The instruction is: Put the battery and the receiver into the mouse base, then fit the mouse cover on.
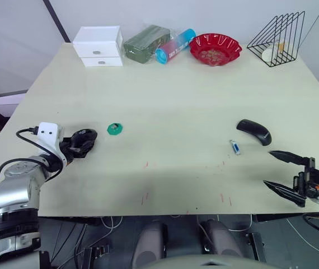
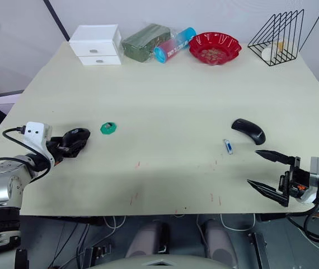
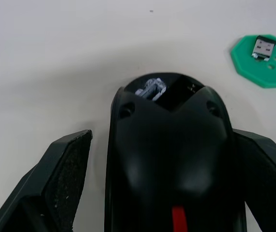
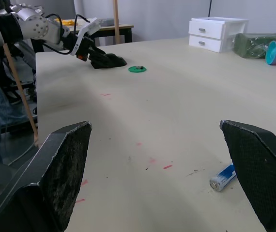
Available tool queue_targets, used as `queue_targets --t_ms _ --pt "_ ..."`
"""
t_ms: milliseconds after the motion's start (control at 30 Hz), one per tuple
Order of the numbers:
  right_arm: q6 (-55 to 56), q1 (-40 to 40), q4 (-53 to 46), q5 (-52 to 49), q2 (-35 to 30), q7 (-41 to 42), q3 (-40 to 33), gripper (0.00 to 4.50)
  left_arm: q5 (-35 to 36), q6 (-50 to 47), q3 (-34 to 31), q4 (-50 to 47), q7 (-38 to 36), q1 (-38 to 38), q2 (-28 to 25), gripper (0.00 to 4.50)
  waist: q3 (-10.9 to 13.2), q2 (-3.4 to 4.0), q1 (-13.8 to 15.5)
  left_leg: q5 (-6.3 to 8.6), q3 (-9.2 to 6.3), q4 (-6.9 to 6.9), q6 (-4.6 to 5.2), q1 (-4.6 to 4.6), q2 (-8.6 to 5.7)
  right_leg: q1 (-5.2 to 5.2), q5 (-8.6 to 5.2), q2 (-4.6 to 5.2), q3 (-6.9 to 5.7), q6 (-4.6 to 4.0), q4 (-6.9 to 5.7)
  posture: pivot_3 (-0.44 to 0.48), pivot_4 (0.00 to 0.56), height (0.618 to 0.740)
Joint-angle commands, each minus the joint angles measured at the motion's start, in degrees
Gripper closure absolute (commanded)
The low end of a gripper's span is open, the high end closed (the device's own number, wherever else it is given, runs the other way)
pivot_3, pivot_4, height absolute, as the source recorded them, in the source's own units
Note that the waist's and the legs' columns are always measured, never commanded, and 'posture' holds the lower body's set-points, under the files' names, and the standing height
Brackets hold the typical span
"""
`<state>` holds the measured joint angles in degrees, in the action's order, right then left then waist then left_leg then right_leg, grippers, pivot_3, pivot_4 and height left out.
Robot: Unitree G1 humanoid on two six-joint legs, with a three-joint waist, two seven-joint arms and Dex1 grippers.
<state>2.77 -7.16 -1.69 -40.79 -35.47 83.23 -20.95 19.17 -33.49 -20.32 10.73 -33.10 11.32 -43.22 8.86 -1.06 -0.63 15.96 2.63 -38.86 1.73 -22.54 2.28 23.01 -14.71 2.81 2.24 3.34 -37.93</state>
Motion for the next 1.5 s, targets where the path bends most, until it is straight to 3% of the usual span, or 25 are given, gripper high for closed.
queue_targets --t_ms 33,533,667,1000,1300,1433,1500 --pt "0.69 0.87 -0.45 -0.44 -0.35 0.4 -0.48 0.04 -0.49 -0.73 -0.43 -2.55 0.83 -1.11 -0.34 0.0 0.0 0.0 -0.02 0.0 0.0 0.0 0.0 0.0 0.01 0.0 0.0 0.0 0.0 0.0 0.0 0.0 0.15 0.74" --pt "1.06 1.23 -0.4 -0.36 -0.3 1.52 -0.42 0.04 -0.58 -1.98 0.53 -2.13 0.99 -0.18 -0.42 0.0 0.0 0.0 0.01 0.0 0.0 0.0 0.0 0.01 0.01 0.0 0.0 0.02 0.0 0.0 -0.01 0.0 0.15 0.74" --pt "1.9 1.31 -0.19 0.07 -0.21 2.25 -0.28 0.0 -0.42 -2.3 0.54 -2.29 1.01 -0.35 -0.29 1.57 -0.02 0.03 0.0 0.0 0.0 0.0 0.0 0.01 0.01 0.0 0.0 0.02 0.0 0.0 -0.01 0.0 0.15 0.74" --pt "5.01 2.01 1.73 1.18 0.04 3.94 0.39 0.0 -1.47 0.11 0.29 -2.67 -1.89 -2.86 -3.34 1.58 -0.02 0.04 -0.28 0.0 0.02 0.0 0.0 0.03 0.0 0.0 0.0 0.01 0.02 -0.01 -0.02 0.0 0.15 0.74" --pt "4.93 2.25 2.42 0.99 0.0 4.35 0.78 0.0 2.2 8.77 -2.39 -8.85 -17.77 -8.26 -10.28 1.58 0.01 -0.02 0.23 0.0 0.04 0.0 0.0 0.01 0.12 0.02 -0.01 0.08 -0.01 -0.02 0.0 0.0 0.15 0.74" --pt "4.78 2.57 2.74 0.88 -0.17 4.54 1.07 0.0 5.13 10.69 -0.51 -15.75 -27.45 -10.54 -12.91 1.58 0.04 0.0 0.23 0.0 0.04 0.0 0.0 -0.05 0.09 0.02 -0.01 0.17 -0.06 -0.02 0.06 0.0 0.15 0.74" --pt "4.66 2.88 2.93 0.85 -0.26 4.6 1.3 0.0 6.73 9.71 3.07 -21.08 -30.64 -7.92 -13.81 1.58 0.04 -0.01 0.36 0.0 0.04 0.0 0.0 -0.05 0.06 0.02 -0.01 0.2 -0.08 -0.02 0.05 0.0 0.15 0.74"
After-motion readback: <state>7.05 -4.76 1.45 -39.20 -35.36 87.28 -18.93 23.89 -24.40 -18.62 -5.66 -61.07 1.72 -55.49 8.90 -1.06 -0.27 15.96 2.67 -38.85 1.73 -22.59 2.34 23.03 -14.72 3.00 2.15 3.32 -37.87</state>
